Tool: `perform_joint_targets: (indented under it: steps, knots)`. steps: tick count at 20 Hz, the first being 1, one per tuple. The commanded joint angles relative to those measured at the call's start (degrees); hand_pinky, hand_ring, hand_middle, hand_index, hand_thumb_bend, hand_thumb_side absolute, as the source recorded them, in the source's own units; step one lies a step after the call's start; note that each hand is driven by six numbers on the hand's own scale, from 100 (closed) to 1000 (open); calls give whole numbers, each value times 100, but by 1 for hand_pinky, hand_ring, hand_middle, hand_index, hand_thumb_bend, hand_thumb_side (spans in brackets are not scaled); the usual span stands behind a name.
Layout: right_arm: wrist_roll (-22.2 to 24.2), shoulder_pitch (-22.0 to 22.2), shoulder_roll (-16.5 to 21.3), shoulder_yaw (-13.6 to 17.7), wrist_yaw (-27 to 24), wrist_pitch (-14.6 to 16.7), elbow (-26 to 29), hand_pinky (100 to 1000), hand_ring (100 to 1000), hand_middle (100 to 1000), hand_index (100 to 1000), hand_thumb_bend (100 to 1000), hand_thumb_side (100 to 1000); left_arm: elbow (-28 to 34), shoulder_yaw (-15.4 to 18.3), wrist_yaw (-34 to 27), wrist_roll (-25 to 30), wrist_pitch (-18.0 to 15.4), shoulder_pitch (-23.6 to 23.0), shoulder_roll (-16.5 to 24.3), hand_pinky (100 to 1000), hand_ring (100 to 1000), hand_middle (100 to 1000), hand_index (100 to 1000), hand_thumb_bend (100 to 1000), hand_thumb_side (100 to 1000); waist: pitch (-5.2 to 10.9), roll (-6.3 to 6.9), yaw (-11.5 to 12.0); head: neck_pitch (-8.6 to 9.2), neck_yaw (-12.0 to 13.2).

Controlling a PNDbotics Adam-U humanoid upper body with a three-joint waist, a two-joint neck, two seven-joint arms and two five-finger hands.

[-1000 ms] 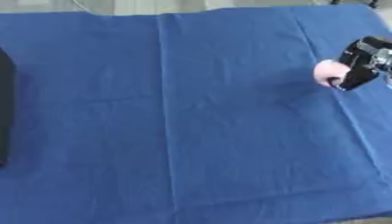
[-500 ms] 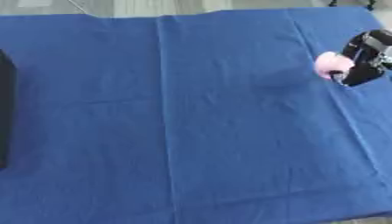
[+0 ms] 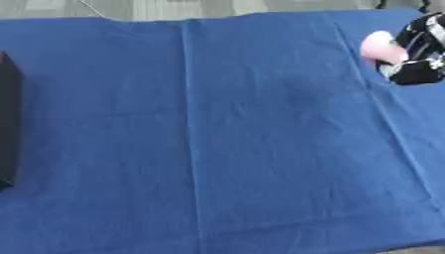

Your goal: Pick up the objects with one hand, pass them to the other hand, and then place them into the box on the other side of the table.

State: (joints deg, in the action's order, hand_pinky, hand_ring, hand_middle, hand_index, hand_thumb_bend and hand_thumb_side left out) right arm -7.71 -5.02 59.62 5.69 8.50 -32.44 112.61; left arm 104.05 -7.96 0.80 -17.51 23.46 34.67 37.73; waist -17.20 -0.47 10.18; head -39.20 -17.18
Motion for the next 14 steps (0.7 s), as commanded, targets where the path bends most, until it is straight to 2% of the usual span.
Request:
perform_joint_targets:
  steps: [1,7,8,9,14]
  knots:
    - [-348,-83,7,63,-183,155,190,494,520,514,473,254,100,84,79,-16,-4,-19,75,192,728,640,613,737,100,548,172,12,12,15,12]
    - [-670,-377,-325,-39,-499,585,198,427,505,511,463,184,100,128,75,-28,27,-21,114,208,729,640,613,738,100,545,209,30,39,28,32]
    - [-707,-419,-376,-58,-547,631,198,418,503,510,461,234,100,132,75,-29,29,-20,117,208,729,640,613,738,100,555,213,31,44,37,43]
    - [-732,-463,-426,-84,-591,669,198,416,502,510,461,170,100,136,74,-31,31,-20,120,208,728,640,613,738,100,545,217,32,50,46,58]
    - [-750,-703,-623,-251,-734,747,199,399,498,509,459,144,100,155,70,-36,44,-19,141,207,729,640,613,739,100,543,239,32,83,67,185]
